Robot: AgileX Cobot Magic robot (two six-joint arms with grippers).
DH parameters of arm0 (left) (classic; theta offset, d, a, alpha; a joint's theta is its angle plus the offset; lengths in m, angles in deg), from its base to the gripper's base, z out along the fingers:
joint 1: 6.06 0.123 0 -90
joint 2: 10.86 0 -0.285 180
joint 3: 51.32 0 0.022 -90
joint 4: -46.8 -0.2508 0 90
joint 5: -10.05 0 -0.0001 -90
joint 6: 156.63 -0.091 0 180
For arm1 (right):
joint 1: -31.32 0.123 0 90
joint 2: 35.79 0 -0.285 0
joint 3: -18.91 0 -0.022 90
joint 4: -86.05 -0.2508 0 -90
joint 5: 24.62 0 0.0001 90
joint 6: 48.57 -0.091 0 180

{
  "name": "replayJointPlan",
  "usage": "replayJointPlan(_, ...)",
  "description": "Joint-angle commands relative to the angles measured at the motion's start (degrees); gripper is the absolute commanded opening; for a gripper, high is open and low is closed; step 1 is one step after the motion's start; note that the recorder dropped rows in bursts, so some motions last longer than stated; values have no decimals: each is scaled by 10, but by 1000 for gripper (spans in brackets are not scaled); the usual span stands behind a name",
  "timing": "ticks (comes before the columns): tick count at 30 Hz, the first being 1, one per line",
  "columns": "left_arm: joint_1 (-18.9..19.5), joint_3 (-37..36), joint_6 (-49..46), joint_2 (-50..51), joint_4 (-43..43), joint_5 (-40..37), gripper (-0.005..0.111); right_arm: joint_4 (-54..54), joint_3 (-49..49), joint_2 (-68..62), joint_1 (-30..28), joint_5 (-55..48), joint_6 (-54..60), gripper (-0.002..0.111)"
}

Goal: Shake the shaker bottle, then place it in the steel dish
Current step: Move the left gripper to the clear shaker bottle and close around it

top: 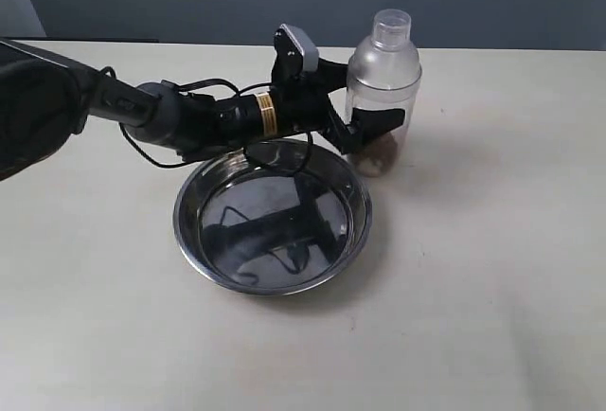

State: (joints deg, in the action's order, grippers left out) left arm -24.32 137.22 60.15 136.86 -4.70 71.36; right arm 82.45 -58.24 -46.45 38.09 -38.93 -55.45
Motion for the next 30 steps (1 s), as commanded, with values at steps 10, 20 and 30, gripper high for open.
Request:
replayJointPlan(10,-29,35,3,13,-2,-24,106,0,-1,-1,0,8,2,-1)
replayJointPlan(20,-31,73,11,38,11,-28,106,0,-1,-1,0,8,2,-1)
replayJointPlan(30,-31,74,5,38,17,-48,81,0,-1,-1,0,7,2,-1)
